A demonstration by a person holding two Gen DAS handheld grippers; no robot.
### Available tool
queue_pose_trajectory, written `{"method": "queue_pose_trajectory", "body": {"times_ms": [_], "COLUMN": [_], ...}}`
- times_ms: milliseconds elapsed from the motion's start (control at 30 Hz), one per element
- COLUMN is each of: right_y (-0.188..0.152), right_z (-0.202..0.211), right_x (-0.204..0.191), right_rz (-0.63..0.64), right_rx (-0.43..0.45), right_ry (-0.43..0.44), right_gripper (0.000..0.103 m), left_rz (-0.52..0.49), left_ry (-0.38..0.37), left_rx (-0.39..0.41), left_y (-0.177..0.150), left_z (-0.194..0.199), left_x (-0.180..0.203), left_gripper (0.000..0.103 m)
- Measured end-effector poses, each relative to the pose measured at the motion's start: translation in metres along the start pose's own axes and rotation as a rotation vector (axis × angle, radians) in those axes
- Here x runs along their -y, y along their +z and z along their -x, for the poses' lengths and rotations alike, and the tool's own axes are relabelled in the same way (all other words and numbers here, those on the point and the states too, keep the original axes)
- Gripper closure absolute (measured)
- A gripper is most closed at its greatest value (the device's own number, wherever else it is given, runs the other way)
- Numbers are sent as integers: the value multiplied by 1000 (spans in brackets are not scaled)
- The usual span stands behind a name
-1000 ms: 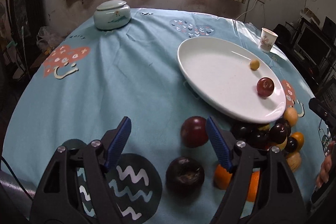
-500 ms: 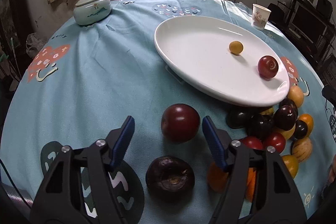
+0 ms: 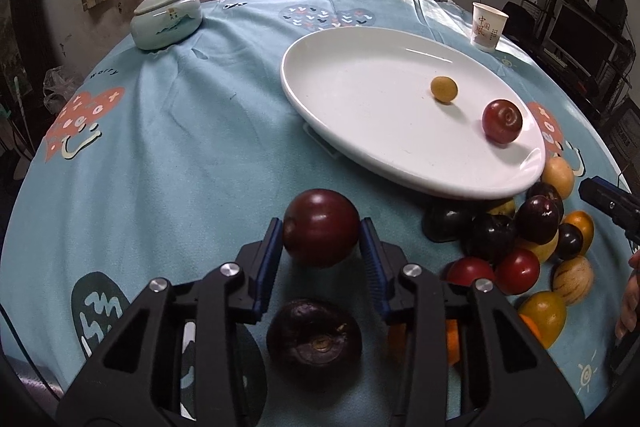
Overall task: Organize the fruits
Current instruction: 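Grasp a red apple with left tool while right tool grasps orange fruit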
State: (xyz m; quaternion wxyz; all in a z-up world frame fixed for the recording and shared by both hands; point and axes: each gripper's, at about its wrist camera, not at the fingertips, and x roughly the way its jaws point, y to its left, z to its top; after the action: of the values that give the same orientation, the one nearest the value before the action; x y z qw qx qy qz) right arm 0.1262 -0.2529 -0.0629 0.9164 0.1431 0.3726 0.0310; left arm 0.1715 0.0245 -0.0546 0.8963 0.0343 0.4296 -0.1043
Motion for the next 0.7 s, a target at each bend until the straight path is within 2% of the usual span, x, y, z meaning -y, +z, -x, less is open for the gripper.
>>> {"method": "queue_pose_trajectory", "body": {"times_ms": [67,167,233,267,433,533,700], "right_y": [1,3,4,4,7,9,9], "right_z": [-3,-9,-15,-20,-28,-32,-23], "right_x": [0,-2,-1,0,10,18,14], "right_rz": [4,14,5,-2,-50,-85,-66], "right_rx": [1,-2,-23,-42,-58,-68,-45], "right_ry": [8,17,42,51,77,111,94], "right_gripper": [29,37,49,52,53,58,59], "left_rz": [6,1,0,2,5,0,10], "left_ry": [-5,-6,-5,-5,-7,-4,-1], "left_rx": [6,13,13,13,11,8,24], "left_y": [1,1,1,1,1,0,2], "left_z": [2,4,4,4,3,2,7], "left_x": [-1,0,1,1,1,2,-1], "left_gripper": [63,63,63,63,63,63,63]}}
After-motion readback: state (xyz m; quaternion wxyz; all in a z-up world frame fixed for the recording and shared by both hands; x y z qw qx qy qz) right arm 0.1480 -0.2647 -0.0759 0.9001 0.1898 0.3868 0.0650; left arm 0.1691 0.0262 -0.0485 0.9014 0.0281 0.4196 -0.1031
